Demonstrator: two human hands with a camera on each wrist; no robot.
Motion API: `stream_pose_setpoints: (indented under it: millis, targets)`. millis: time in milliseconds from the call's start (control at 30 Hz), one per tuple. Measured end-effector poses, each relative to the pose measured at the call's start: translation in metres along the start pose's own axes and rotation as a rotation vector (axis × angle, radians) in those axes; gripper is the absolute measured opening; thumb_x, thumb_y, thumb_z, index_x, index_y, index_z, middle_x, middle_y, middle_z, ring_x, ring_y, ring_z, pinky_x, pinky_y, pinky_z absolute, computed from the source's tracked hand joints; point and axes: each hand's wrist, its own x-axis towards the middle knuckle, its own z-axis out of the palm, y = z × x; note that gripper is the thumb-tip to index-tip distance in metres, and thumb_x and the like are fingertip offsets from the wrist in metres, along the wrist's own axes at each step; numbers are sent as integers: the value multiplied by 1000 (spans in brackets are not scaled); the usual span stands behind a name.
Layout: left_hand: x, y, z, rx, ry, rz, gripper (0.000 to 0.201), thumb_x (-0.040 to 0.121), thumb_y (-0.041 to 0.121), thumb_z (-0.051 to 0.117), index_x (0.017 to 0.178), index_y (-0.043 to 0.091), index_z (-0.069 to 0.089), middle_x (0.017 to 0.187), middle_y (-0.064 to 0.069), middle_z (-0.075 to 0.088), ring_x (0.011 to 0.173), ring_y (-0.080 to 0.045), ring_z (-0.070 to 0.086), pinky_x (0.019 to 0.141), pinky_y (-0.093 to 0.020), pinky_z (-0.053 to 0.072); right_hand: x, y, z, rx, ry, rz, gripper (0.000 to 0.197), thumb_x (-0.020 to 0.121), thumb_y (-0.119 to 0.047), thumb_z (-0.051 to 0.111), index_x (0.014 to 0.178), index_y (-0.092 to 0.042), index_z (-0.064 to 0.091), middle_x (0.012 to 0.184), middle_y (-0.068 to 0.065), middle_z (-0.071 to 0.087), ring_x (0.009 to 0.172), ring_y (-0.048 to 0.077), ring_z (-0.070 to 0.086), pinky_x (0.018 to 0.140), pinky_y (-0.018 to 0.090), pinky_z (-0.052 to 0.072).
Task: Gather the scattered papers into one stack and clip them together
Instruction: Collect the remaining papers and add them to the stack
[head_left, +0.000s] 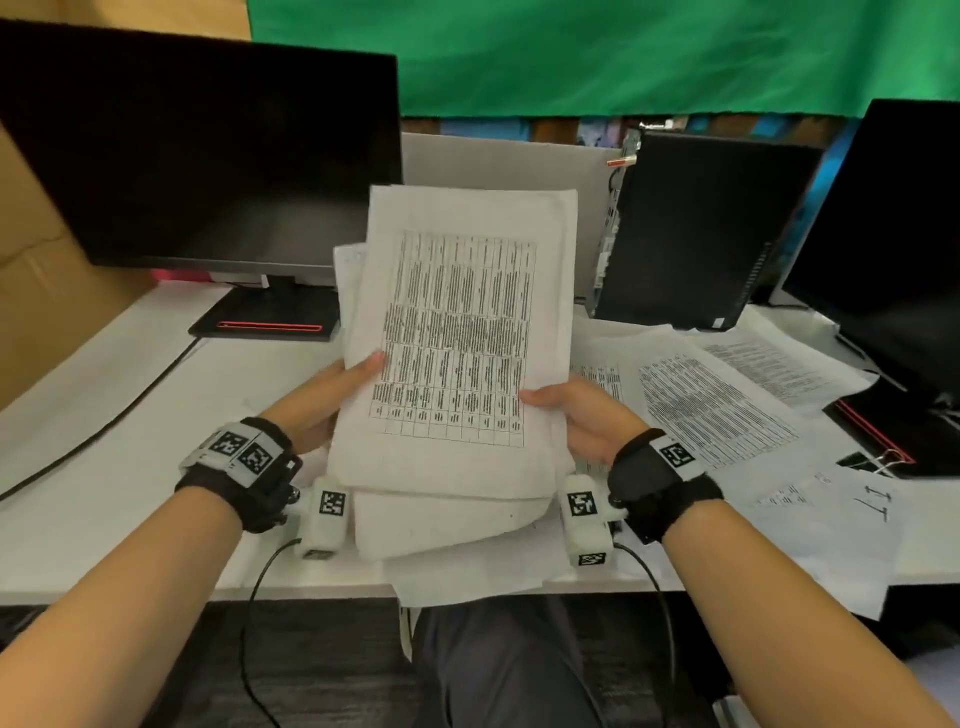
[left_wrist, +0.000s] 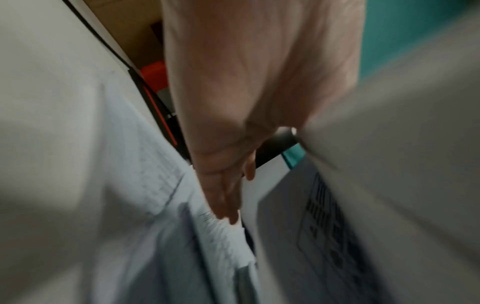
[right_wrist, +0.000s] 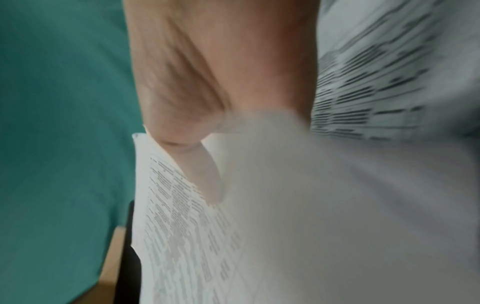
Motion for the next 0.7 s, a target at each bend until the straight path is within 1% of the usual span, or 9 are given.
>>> stream_pose_setpoints:
  millis: [33,100,200,267,367,433,500,600,700]
  targets:
    - [-7,8,-2,-49,26,70,64,76,50,68,129,18,53,123,-8,66,107,-22,67,93,-42,52,-1,-8,11,-35,-11,-48,43,93,5,54,135,-1,53,129,18,63,119,33,61,103,49,47]
    - [-19,30,1,-62,230,270,44,89,36,59,130,19,53,116,-2,69,99,-10,69,87,-34,55,-2,-26,38,-154,13,-201,41,93,-4,59,134,-8,54,129,12,64,119,28,62,106,50,45]
    - [-39,67,7,127,586,670,36,97,24,51,130,9,52,104,14,62,87,17,61,73,-6,49,-10,-56,75,-321,84,-472,28,97,-13,57,123,-21,57,124,1,65,116,16,63,101,36,49]
    - [-53,85,9,199,662,842,33,96,21,54,126,6,53,102,18,58,88,23,57,75,-2,44,-15,-73,90,-402,118,-578,23,99,-18,55,122,-22,57,119,-4,65,111,11,63,99,31,49]
    - [-60,94,-1,198,622,888,38,93,28,59,126,11,53,110,16,61,100,14,59,88,-10,46,-16,-78,96,-468,131,-640,21,99,-25,55,120,-25,56,115,-8,64,108,7,62,100,29,49]
    - [-59,89,-11,142,564,839,50,87,42,63,127,15,53,118,8,63,111,-1,60,97,-26,48,-14,-74,95,-435,114,-625,31,95,-30,61,125,-21,58,120,-6,66,113,11,63,101,35,50]
    - [-57,81,-18,93,506,811,56,81,50,64,127,20,52,123,1,63,115,-12,61,97,-35,49,-13,-70,95,-328,91,-612,42,89,-27,69,129,-16,59,121,-3,68,112,10,65,98,33,52]
    - [-53,74,-12,142,457,779,49,82,46,63,123,19,55,116,5,65,109,-6,62,90,-25,50,-7,-63,97,-238,62,-552,45,85,-20,74,127,-11,60,117,1,71,109,11,67,97,31,52]
    - [-53,87,10,185,526,837,34,88,31,65,119,18,57,108,11,65,100,4,63,80,-13,50,-6,-70,113,-182,122,-574,32,85,-17,74,116,-19,64,110,-2,71,103,8,67,95,28,52]
